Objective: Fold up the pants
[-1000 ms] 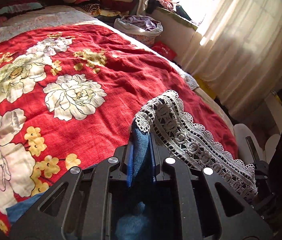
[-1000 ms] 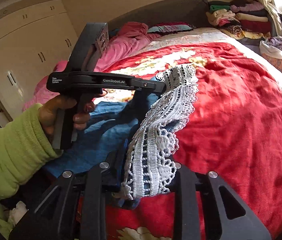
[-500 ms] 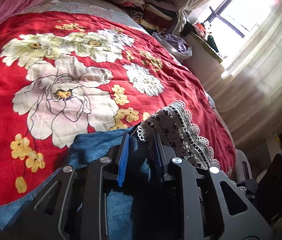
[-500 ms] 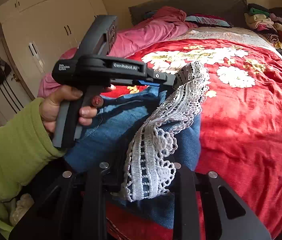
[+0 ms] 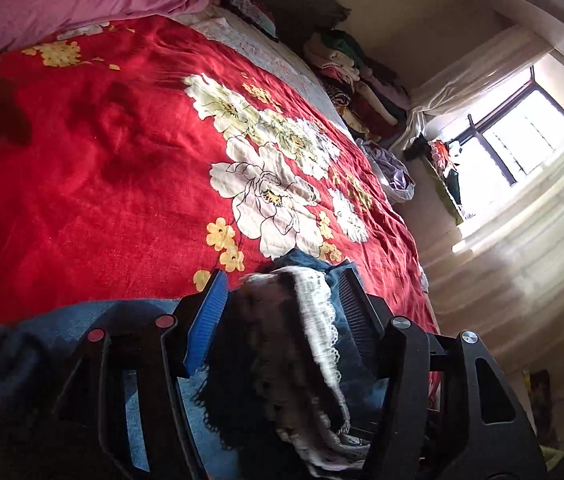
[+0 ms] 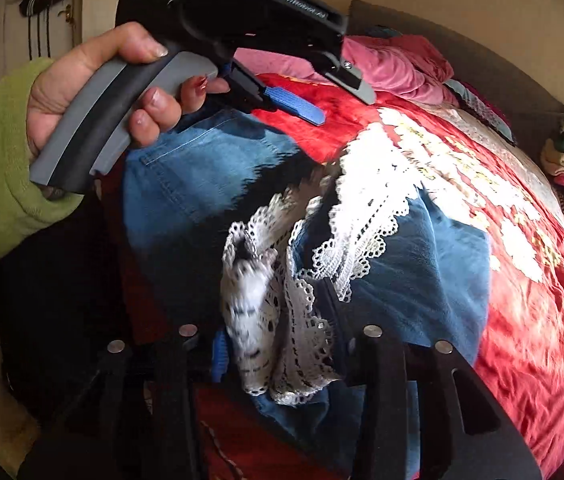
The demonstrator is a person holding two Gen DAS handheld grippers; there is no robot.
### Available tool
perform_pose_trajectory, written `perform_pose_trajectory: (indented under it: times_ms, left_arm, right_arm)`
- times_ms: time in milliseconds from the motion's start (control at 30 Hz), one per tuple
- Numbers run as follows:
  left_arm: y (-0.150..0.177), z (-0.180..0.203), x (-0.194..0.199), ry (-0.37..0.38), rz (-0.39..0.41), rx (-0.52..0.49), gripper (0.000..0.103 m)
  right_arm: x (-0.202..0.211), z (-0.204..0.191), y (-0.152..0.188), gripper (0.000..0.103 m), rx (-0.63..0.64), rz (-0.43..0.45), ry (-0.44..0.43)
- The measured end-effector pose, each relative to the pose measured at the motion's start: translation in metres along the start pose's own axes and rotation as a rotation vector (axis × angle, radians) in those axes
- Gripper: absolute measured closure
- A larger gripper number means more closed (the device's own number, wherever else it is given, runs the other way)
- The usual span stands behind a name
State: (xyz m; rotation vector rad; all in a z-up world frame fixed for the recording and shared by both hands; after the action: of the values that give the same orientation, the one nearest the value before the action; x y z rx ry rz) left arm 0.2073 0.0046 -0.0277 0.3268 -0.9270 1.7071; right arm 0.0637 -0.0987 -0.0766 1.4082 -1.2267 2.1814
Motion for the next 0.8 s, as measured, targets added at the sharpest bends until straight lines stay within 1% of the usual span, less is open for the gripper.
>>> perform_pose_trajectory:
  times_ms: [33,67,100,167,200,300,400,467,500,567,633,667,700,733,767,800]
  left_arm:
    - [0.002,-0.003,-0.003,-0.007,-0.013,0.008,0.05]
    - [0.003,-0.006,-0.006,-0.013,-0.024,0.016,0.05]
    - [0.004,-0.009,-0.01,-0.02,-0.032,0.022,0.05]
    - [0.005,-0.008,-0.015,-0.021,-0.048,0.02,0.049]
    - [0.005,-0.008,-0.017,-0.021,-0.058,0.015,0.047]
    - [0.003,-0.005,-0.028,-0.042,-0.101,0.0,0.041]
    - [0.003,-0.007,-0.042,-0.088,-0.141,-0.009,0.039]
    - [0.003,-0.008,-0.05,-0.112,-0.156,-0.015,0.039]
    - [0.003,-0.009,-0.052,-0.125,-0.161,-0.019,0.039]
    - [0.003,-0.007,-0.054,-0.148,-0.165,-0.033,0.039]
    - [0.004,-0.006,-0.056,-0.174,-0.17,-0.05,0.04]
    - [0.004,-0.005,-0.056,-0.183,-0.171,-0.055,0.042]
    - [0.004,-0.005,-0.057,-0.189,-0.174,-0.059,0.044]
    - [0.005,-0.005,-0.057,-0.194,-0.176,-0.063,0.044]
    - [0.005,-0.006,-0.057,-0.196,-0.176,-0.064,0.045]
    - [0.005,-0.006,-0.057,-0.195,-0.177,-0.062,0.045]
  right_arm:
    - [0.001,-0.004,0.0,0.058,0.01,0.011,-0.007]
    - [0.003,-0.005,-0.001,0.051,0.017,0.027,-0.015]
    - [0.007,-0.007,0.0,0.047,0.025,0.047,-0.029]
    - [0.021,-0.006,0.002,0.045,0.03,0.092,-0.037]
    - [0.028,-0.002,0.004,0.041,0.021,0.108,-0.029]
    - [0.044,0.006,0.012,0.035,-0.023,0.133,-0.019]
    - [0.047,0.007,0.022,0.034,-0.048,0.126,-0.04]
    - [0.043,-0.003,0.025,0.034,-0.033,0.102,-0.05]
    - [0.038,-0.007,0.026,0.034,-0.019,0.092,-0.046]
    - [0.034,-0.015,0.027,0.034,0.01,0.068,-0.009]
    - [0.032,-0.018,0.026,0.044,0.027,0.055,-0.024]
    - [0.032,-0.019,0.028,0.056,0.025,0.048,-0.026]
    - [0.03,-0.017,0.028,0.064,0.024,0.037,-0.025]
    - [0.026,-0.016,0.028,0.069,0.027,0.025,-0.019]
    - [0.021,-0.014,0.027,0.083,0.033,0.011,-0.025]
    - [0.017,-0.014,0.026,0.092,0.031,-0.003,-0.037]
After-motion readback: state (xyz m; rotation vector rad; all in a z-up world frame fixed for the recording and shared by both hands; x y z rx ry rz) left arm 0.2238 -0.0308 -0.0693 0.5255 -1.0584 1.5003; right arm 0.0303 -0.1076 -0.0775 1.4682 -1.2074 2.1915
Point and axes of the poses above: each gripper's, at about its wrist camera, not at the fingertips, and x roughly against the way its jaws point, z to its right, y to its underside, the point moved 5 cm from there along -x, roughly the way its jaws point, and after that the axes turned 10 degrees about -z, right-handed, at the moved point
